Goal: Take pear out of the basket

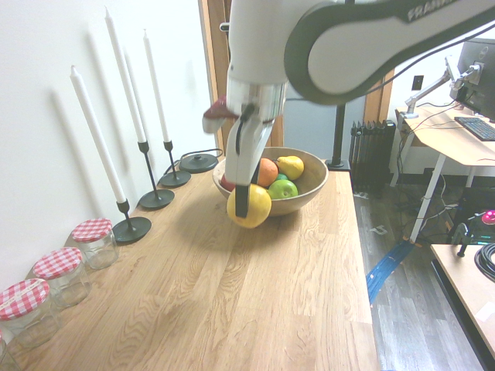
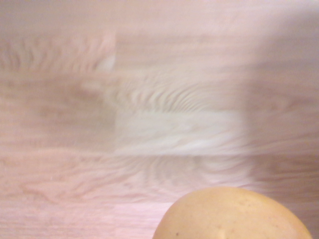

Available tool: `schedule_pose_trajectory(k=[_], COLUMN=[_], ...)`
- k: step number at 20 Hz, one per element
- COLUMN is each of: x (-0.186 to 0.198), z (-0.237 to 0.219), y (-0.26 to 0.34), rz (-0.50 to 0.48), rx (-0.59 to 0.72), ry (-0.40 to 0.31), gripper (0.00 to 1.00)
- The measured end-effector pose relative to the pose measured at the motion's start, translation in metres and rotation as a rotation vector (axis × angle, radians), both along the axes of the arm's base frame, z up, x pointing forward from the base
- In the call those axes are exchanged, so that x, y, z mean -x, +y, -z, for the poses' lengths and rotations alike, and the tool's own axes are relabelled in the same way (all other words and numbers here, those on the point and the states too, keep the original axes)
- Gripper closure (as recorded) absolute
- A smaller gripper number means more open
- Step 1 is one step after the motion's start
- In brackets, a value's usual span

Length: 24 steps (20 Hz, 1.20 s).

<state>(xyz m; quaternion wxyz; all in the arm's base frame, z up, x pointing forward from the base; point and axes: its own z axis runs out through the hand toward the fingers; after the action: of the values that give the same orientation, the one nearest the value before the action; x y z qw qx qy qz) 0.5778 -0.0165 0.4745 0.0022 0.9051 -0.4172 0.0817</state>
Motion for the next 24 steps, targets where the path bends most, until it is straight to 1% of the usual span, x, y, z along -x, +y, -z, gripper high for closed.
schedule_pose_trajectory(k=[5,8,10,11,24], x=[-0.011,-0.011,-0.01,-0.01,-0.006], z=[0.056,0.077,0.082,0.083,0.084], y=[0.018,0.021,0.02,0.02,0.018], rz=[-0.008,-0.012,-0.011,-0.01,0.005], rx=[-0.006,-0.007,-0.007,-0.007,-0.009], ry=[0.046,0.067,0.072,0.074,0.069], gripper=[1.0,1.0,1.0,0.0,0.0])
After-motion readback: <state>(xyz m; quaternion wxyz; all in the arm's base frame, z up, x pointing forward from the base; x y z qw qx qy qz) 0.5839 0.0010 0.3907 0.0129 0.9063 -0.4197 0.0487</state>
